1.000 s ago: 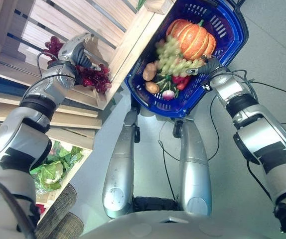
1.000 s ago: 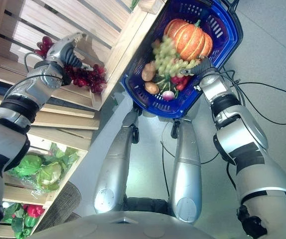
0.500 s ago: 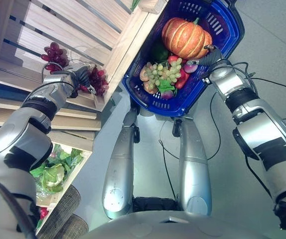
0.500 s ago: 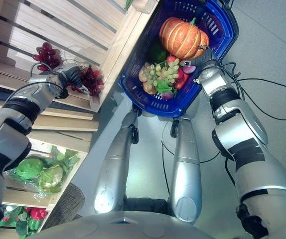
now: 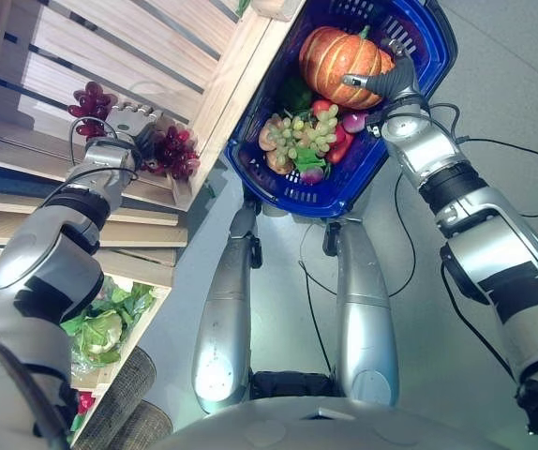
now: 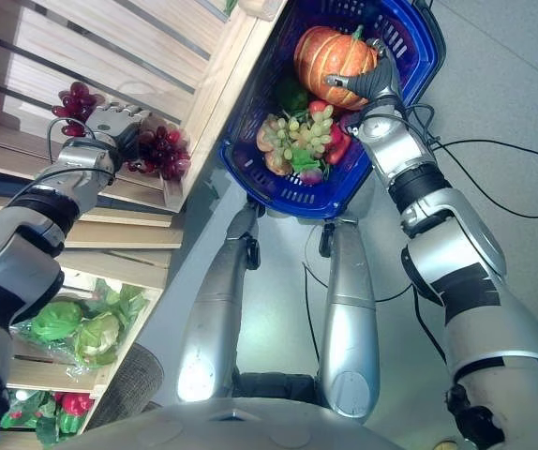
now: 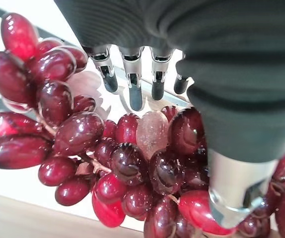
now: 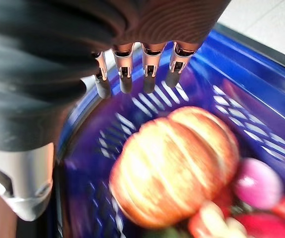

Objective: Pick up fruits and vegetables into the basket

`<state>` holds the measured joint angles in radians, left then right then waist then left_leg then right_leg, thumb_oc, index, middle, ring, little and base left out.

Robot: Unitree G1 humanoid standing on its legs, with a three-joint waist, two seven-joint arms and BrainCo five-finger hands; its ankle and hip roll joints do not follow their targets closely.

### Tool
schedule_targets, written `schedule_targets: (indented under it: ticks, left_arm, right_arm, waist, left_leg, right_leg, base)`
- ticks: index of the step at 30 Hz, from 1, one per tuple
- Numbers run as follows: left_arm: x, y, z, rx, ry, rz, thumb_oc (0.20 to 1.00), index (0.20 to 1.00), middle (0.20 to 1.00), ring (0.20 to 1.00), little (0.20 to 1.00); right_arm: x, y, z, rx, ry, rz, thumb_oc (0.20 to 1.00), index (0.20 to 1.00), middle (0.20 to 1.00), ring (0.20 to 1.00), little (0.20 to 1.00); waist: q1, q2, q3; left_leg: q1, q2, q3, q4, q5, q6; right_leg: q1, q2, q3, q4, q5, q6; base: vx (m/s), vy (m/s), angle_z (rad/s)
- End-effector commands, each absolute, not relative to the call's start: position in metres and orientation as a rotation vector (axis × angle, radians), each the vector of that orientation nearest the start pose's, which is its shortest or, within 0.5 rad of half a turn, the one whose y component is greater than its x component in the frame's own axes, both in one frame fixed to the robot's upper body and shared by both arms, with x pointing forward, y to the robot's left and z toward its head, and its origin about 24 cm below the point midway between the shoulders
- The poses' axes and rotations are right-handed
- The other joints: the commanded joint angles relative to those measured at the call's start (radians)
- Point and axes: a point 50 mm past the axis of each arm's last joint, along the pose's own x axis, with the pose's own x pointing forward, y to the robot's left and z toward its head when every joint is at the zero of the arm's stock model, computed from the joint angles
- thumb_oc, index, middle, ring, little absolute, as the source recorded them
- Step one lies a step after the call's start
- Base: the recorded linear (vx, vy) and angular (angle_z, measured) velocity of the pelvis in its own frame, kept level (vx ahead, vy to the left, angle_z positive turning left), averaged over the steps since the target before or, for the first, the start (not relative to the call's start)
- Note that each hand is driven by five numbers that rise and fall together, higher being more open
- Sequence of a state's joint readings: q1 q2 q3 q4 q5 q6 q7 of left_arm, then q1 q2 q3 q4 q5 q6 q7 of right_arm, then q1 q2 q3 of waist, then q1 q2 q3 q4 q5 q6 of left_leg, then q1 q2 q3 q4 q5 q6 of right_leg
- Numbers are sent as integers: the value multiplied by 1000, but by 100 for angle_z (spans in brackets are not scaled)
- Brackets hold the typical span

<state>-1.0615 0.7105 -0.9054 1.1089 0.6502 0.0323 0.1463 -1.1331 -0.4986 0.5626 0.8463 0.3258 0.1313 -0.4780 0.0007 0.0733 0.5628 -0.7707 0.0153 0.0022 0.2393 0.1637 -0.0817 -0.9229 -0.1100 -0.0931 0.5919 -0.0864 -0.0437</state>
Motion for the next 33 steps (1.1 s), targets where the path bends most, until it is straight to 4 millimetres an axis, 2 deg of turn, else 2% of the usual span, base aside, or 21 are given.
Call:
schedule_targets:
  ticks: [1, 7, 17, 27, 28, 29, 30, 31, 33]
  left_arm:
    - [378, 292, 110, 1947, 369, 14, 1000, 1000, 1000, 1000, 1000]
    - [371, 293, 91, 1953, 469, -87, 1000, 1000, 1000, 1000, 1000]
    - [373, 285, 90, 1837, 526, -193, 1000, 1000, 1000, 1000, 1000]
    - [369, 293, 85, 1867, 588, -176, 1000, 1000, 1000, 1000, 1000]
    - [368, 294, 84, 1874, 600, -180, 862, 862, 862, 862, 862]
    - [367, 295, 83, 1888, 610, -184, 551, 551, 551, 551, 551]
    - [366, 296, 81, 1894, 622, -192, 291, 291, 291, 291, 291]
    - [365, 297, 79, 1886, 635, -194, 200, 200, 200, 200, 200]
    - [361, 299, 74, 1875, 655, -203, 200, 200, 200, 200, 200]
  right_arm:
    - [406, -191, 213, -469, -232, -378, 1000, 1000, 1000, 1000, 1000]
    - [400, -192, 220, -421, -300, -390, 1000, 1000, 1000, 1000, 1000]
    - [399, -185, 229, -399, -337, -374, 1000, 1000, 1000, 1000, 1000]
    - [399, -185, 232, -388, -338, -397, 1000, 1000, 1000, 1000, 1000]
    - [399, -187, 231, -381, -336, -402, 1000, 1000, 1000, 1000, 1000]
    - [399, -187, 231, -376, -336, -405, 1000, 1000, 1000, 1000, 1000]
    - [399, -187, 231, -371, -335, -405, 1000, 1000, 1000, 1000, 1000]
    - [399, -188, 231, -365, -334, -407, 1000, 1000, 1000, 1000, 1000]
    - [399, -188, 232, -357, -336, -407, 1000, 1000, 1000, 1000, 1000]
  waist:
    - [-32, 22, -43]
    - [-42, 8, -43]
    - [-43, 3, -43]
    - [-42, 2, -43]
    - [-42, 1, -43]
    - [-41, 1, -43]
    - [-41, 0, -43]
    - [-41, -1, -43]
    - [-41, -2, -43]
  left_leg:
    - [-25, -11, 39, 138, -120, 31]
    - [-37, -4, 37, 146, -130, 32]
    - [-44, -3, 35, 149, -136, 31]
    - [-46, -4, 31, 146, -135, 31]
    - [-48, -4, 30, 148, -135, 32]
    - [-48, -4, 30, 148, -135, 32]
    - [-47, -5, 30, 149, -137, 33]
    - [-46, -5, 30, 149, -137, 33]
    - [-45, -4, 30, 147, -137, 33]
  right_leg:
    - [79, 34, -3, -162, 86, 85]
    - [70, 39, 3, -161, 87, 87]
    - [67, 39, 4, -168, 91, 92]
    - [66, 40, 6, -175, 95, 92]
    - [66, 39, 6, -174, 95, 93]
    - [66, 40, 6, -174, 95, 93]
    - [66, 40, 5, -175, 96, 93]
    - [67, 40, 4, -176, 95, 94]
    - [69, 40, 3, -178, 96, 93]
  base:
    - [-7, -5, -5]
    - [-1, -3, -2]
    - [-4, -6, -2]
    - [0, 0, 0]
    - [0, 0, 0]
    - [0, -33, 2]
    - [0, 0, 0]
    - [0, 0, 0]
    - [-3, -10, 3]
